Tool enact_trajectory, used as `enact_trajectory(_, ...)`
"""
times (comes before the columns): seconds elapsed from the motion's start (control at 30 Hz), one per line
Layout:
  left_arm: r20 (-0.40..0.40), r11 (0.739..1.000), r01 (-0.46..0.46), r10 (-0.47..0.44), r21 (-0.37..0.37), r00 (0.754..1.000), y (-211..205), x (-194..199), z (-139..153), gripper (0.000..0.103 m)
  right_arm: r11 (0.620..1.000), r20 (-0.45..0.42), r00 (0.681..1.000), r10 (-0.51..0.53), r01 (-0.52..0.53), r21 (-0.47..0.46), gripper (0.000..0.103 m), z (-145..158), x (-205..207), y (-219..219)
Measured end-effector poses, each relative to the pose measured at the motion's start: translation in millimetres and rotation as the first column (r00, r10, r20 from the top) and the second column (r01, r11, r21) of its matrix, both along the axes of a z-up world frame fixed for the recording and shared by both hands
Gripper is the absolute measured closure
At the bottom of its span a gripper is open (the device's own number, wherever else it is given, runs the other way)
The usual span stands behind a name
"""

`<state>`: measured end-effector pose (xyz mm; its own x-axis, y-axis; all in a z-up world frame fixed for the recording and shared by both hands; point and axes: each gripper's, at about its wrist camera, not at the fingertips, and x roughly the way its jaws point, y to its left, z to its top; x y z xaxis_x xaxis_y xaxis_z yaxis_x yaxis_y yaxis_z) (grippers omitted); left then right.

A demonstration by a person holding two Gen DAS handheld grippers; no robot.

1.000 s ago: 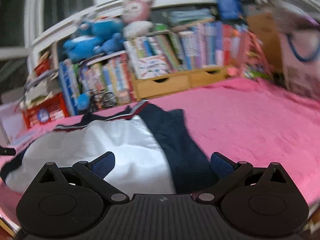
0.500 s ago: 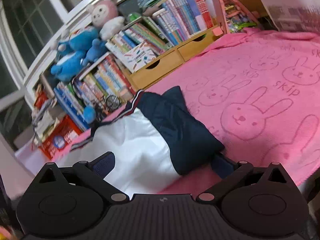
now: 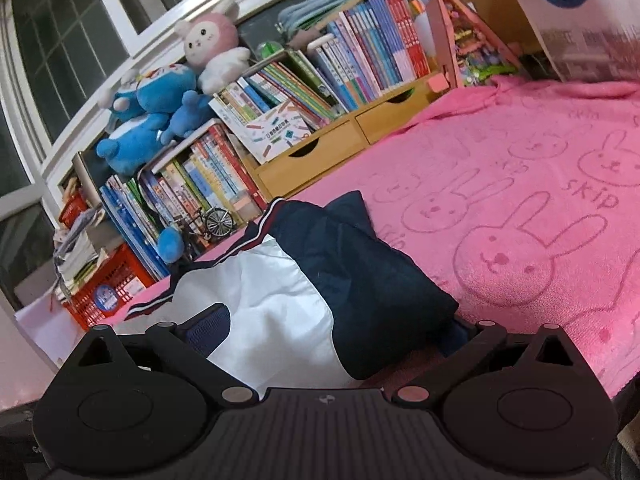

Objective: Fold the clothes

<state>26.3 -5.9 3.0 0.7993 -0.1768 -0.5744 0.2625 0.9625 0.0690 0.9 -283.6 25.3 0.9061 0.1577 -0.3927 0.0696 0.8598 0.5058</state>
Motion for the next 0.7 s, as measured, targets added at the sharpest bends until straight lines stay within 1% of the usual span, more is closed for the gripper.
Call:
enact_trajectory(0.03, -0.012, 1.0, 0.002, -0.002, -0.004, 1.0, 1.4, 0.9, -2.7, 0.0, 1.0, -0.009, 1.0, -0.009, 0.009, -0.015, 0.0, 2.4, -1.0, 2.6)
enact_trajectory(0.07, -0.02, 1.0, 0.007, -0.007, -0.016, 1.0, 4.6, 0.9, -3.6, 0.0, 0.998, -0.019, 0.999, -0.033, 0.032, -0.058, 0.0, 6.0, -4.1, 7.4)
enact_trajectory(0.1, -0.025, 0.999, 0.012, -0.013, -0.041, 1.0, 10.9, -0.3, -0.6, 0.0, 0.988, -0.013, 0.998, -0.067, 0.064, -0.142, 0.0, 10.9, -10.2, 15.9)
enact_trajectory(0.13, -0.024, 0.998, 0.01, -0.012, -0.068, 1.0, 18.5, -0.7, 5.8, 0.0, 0.966, 0.018, 0.996, -0.086, 0.088, -0.244, 0.0, 15.4, -17.9, 26.2)
enact_trajectory(0.2, -0.011, 0.992, 0.0, -0.002, -0.124, 1.0, 35.1, 0.8, 21.8, 0.0, 0.906, 0.108, 0.993, -0.038, 0.08, -0.416, 0.0, 24.1, -30.3, 53.9)
enact_trajectory(0.27, 0.012, 0.986, -0.01, 0.012, -0.169, 1.0, 52.3, 5.3, 40.7, 0.0, 0.817, 0.187, 0.982, 0.034, 0.081, -0.572, 0.0, 32.9, -42.2, 82.3)
enact_trajectory(0.3, 0.025, 0.985, -0.014, 0.019, -0.175, 1.0, 58.0, 9.5, 47.9, 0.0, 0.795, 0.187, 0.978, 0.096, 0.037, -0.605, 0.0, 35.4, -41.9, 96.2)
enact_trajectory(0.37, 0.044, 0.987, -0.014, 0.021, -0.157, 0.999, 62.4, 18.8, 55.8, 0.0, 0.797, 0.161, 0.969, 0.185, -0.052, -0.602, 0.0, 34.1, -34.7, 115.7)
enact_trajectory(0.4, 0.04, 0.99, -0.012, 0.018, -0.141, 0.999, 62.9, 24.0, 56.8, 0.0, 0.798, 0.144, 0.967, 0.21, -0.085, -0.597, 0.0, 32.6, -29.8, 123.9)
enact_trajectory(0.5, 0.003, 0.994, 0.017, -0.017, -0.109, 1.0, 58.4, 34.0, 50.4, 0.0, 0.782, 0.072, 0.965, 0.252, -0.159, -0.603, 0.0, 25.3, -15.1, 143.5)
enact_trajectory(0.53, -0.013, 0.995, 0.03, -0.032, -0.099, 0.999, 55.6, 35.8, 46.4, 0.0, 0.769, 0.032, 0.964, 0.263, -0.19, -0.611, 0.0, 21.6, -10.0, 148.4)
enact_trajectory(0.6, -0.048, 0.995, 0.061, -0.064, -0.073, 0.997, 46.7, 39.1, 35.9, 0.0, 0.759, -0.019, 0.963, 0.269, -0.225, -0.611, 0.0, 16.3, -4.0, 155.0)
enact_trajectory(0.67, -0.089, 0.995, 0.088, -0.092, -0.043, 0.992, 36.0, 45.8, 24.0, 0.0, 0.781, -0.066, 0.963, 0.26, -0.25, -0.572, 0.0, 9.8, 5.7, 153.6)
enact_trajectory(0.7, -0.116, 0.995, 0.098, -0.1, -0.021, 0.988, 29.4, 51.5, 16.6, 0.0, 0.805, -0.083, 0.961, 0.263, -0.266, -0.53, 0.0, 8.0, 9.2, 148.1)
